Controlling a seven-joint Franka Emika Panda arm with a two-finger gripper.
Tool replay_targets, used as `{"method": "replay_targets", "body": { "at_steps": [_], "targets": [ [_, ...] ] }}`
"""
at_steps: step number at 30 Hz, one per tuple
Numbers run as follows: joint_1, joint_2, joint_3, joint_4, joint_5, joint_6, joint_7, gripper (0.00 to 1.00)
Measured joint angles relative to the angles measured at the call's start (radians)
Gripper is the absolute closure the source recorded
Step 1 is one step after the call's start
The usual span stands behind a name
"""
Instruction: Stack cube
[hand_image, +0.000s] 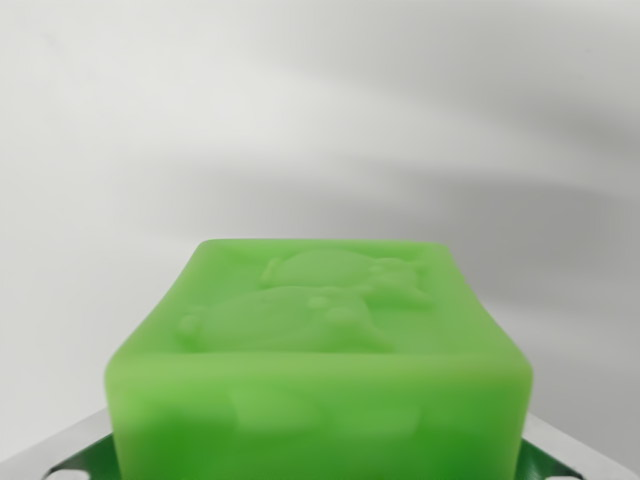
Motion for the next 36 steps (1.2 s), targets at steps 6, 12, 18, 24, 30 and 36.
{"method": "replay_targets", "body": {
  "at_steps": [6, 12, 18, 24, 30, 36],
  "targets": [
    [-0.023, 0.0, -0.001, 0.007, 0.001, -0.008, -0.049, 1.0],
    [-0.044, -0.001, -0.002, 0.013, 0.002, -0.014, -0.097, 1.0],
    [-0.064, -0.001, -0.003, 0.021, 0.002, -0.021, -0.141, 1.0],
    [-0.086, 0.0, -0.005, 0.029, 0.002, -0.029, -0.189, 1.0],
    [-0.106, 0.0, -0.005, 0.038, 0.003, -0.037, -0.234, 1.0],
    [-0.127, 0.002, -0.006, 0.049, 0.003, -0.046, -0.278, 1.0]
  ]
}}
